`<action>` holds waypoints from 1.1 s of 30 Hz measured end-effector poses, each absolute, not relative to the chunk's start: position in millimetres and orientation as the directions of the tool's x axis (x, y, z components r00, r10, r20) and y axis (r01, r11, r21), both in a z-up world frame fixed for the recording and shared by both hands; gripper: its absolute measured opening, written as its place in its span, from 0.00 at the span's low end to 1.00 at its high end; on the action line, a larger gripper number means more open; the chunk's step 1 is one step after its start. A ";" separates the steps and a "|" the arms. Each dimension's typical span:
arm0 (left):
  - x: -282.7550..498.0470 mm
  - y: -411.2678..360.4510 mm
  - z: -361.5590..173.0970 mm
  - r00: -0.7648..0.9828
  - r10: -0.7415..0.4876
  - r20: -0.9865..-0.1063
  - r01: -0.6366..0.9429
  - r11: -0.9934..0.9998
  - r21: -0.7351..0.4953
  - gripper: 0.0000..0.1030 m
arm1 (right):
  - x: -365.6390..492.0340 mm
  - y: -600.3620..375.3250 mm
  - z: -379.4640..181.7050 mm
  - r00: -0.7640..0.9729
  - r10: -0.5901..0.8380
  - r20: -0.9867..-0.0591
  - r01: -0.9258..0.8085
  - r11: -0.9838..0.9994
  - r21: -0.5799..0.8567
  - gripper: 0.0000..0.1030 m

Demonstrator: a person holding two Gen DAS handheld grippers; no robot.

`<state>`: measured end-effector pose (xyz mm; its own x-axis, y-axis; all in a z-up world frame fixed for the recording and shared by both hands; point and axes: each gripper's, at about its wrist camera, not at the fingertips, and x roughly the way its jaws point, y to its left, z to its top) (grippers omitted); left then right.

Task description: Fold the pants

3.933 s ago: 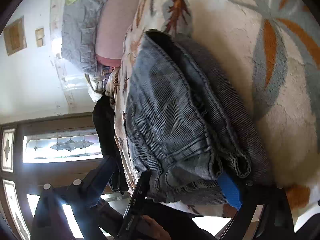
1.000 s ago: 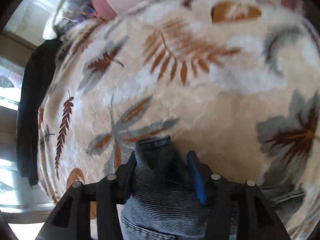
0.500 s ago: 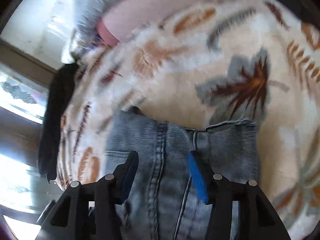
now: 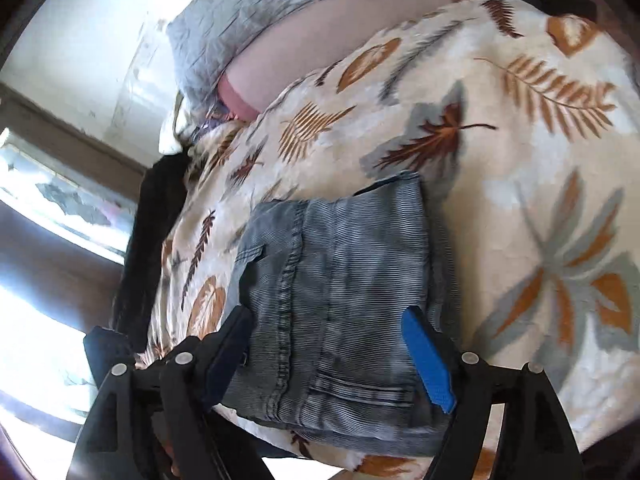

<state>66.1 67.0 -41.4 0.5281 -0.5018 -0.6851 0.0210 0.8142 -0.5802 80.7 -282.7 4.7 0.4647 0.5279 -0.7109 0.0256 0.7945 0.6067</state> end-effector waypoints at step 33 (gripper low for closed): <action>110.7 3.9 -37.5 0.485 -0.228 -0.844 0.043 0.971 -0.237 0.82 | 121.5 -301.3 -53.5 0.322 0.640 -0.698 0.141 0.697 0.704 0.84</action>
